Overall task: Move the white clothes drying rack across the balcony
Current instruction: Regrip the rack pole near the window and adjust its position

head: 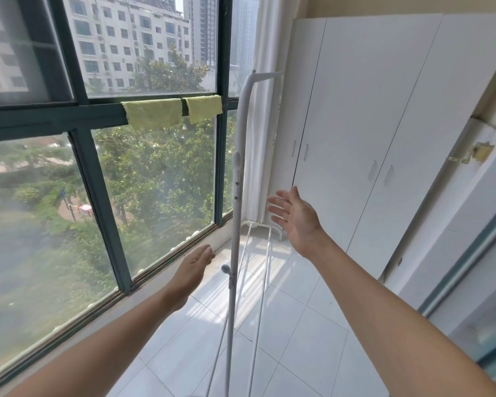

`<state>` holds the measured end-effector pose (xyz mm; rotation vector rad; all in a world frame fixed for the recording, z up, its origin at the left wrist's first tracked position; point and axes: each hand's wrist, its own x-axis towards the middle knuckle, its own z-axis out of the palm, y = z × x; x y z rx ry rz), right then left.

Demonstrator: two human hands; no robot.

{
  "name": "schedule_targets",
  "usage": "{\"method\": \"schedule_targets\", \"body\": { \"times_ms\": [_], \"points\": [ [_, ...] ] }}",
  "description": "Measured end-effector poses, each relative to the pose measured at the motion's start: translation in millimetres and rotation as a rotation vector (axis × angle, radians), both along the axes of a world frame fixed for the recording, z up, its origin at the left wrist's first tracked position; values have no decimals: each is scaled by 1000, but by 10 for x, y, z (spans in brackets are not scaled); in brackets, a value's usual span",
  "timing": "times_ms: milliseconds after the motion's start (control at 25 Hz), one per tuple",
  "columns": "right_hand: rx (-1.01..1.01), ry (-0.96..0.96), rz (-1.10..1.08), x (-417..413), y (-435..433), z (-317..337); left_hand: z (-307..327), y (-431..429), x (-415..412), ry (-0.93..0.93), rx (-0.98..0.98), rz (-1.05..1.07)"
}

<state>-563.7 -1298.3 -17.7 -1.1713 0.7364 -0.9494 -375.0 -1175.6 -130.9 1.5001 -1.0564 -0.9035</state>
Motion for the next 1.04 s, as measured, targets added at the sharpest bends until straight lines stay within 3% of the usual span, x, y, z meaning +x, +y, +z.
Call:
{"method": "schedule_targets", "body": {
  "times_ms": [200, 480, 800, 1040],
  "points": [
    [-4, 11, 73, 126, -188, -184, -13, 31, 58, -46, 75, 56],
    [-61, 12, 376, 511, -948, -232, 106, -295, 60, -151, 79, 124],
    [-278, 18, 873, 680, -1462, 8, 240, -675, -424, -148, -33, 266],
    [-442, -115, 1027, 833, -1434, 392, 134, -888, -673, -260, -12, 537]
  ]
}}
